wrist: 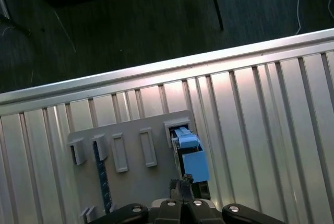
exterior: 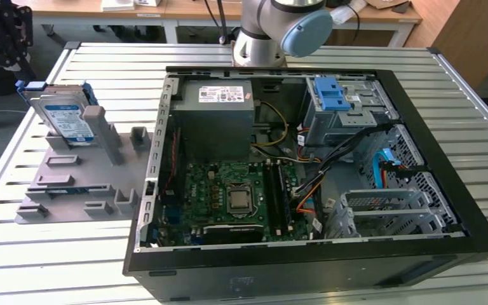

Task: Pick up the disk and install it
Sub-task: 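Pick up the disk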

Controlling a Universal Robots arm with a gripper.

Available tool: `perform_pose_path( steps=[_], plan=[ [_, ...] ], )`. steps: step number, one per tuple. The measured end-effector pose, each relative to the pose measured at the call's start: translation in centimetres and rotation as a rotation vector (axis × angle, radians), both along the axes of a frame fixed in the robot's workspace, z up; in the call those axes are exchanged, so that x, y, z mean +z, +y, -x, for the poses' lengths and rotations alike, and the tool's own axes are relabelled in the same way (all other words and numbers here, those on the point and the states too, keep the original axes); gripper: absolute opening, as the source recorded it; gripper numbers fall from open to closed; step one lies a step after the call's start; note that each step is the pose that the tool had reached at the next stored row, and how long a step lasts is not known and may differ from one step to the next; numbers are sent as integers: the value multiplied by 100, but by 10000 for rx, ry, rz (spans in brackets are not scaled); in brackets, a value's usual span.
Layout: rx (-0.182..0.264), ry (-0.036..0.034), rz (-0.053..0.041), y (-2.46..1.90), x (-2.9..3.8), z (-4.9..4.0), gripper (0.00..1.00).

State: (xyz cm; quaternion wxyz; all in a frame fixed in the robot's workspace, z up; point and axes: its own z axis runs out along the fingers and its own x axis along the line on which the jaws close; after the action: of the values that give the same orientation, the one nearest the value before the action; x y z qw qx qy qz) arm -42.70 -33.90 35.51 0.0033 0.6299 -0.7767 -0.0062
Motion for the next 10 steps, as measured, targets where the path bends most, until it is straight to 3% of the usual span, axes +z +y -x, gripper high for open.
perform_pose_path(
  steps=[2,10],
  plan=[
    [52,-43,-2,1,-5,-1,11],
    [1087,-42,-9,1,-19,0,11]
  ],
)
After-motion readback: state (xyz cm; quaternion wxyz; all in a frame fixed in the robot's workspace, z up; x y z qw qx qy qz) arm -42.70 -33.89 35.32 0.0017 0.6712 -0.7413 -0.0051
